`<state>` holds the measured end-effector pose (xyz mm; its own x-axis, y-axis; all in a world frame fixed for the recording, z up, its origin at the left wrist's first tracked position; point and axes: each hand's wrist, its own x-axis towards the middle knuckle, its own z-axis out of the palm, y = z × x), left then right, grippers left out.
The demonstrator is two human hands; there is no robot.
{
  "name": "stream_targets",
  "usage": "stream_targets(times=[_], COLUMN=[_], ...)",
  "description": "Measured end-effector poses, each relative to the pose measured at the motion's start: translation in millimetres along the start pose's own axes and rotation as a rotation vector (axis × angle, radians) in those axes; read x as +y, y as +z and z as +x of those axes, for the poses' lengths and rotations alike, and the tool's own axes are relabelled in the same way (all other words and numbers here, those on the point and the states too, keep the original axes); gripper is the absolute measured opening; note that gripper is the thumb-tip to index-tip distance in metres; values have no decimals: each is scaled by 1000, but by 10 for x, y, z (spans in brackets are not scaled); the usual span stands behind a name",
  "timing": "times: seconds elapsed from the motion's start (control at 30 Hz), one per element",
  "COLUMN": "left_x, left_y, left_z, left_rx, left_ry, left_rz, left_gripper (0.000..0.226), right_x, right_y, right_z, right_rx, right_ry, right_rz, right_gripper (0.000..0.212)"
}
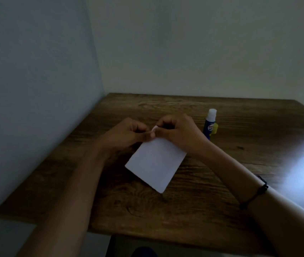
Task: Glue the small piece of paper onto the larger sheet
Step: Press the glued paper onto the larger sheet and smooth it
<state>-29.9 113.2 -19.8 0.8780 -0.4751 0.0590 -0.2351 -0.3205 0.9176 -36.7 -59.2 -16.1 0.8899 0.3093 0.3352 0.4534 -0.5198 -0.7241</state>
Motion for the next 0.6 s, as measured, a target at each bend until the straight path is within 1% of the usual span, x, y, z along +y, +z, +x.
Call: stream_targets(times=[0.1, 0.17, 0.23, 0.33, 0.37, 0.4, 0.47, 0.53, 0.6], left_x=[19, 38, 37, 25, 16, 3, -24, -54, -51], left_y=[12, 9, -1, -37, -56, -75, -100, -122, -109], left_z=[10, 8, 16, 30, 27, 22, 12, 14, 16], left_rx=[68, 125, 223, 423, 441, 414, 266, 122, 15], left_ry=[36, 49, 41, -17, -40, -61, -82, -50, -19], left_rz=[11, 7, -15, -89, -121, -172, -219, -97, 44], left_gripper=[21, 14, 15, 18, 19, 21, 19, 12, 7], right_x=[-14, -29, -35, -19, -13, -12, -19, -34, -61], right_y=[-37, -37, -37, -63, -71, -75, -94, -111, -111], right_z=[18, 33, 44, 50, 51, 49, 27, -8, -44], right_rx=[44, 60, 61, 64, 70, 70, 22, -114, -252], right_ry=[15, 40, 57, 94, 105, 115, 115, 81, 28], right_rz=[28, 52, 34, 23, 34, 41, 18, -48, -156], right_gripper=[9, 9, 12, 14, 14, 14, 14, 13, 12])
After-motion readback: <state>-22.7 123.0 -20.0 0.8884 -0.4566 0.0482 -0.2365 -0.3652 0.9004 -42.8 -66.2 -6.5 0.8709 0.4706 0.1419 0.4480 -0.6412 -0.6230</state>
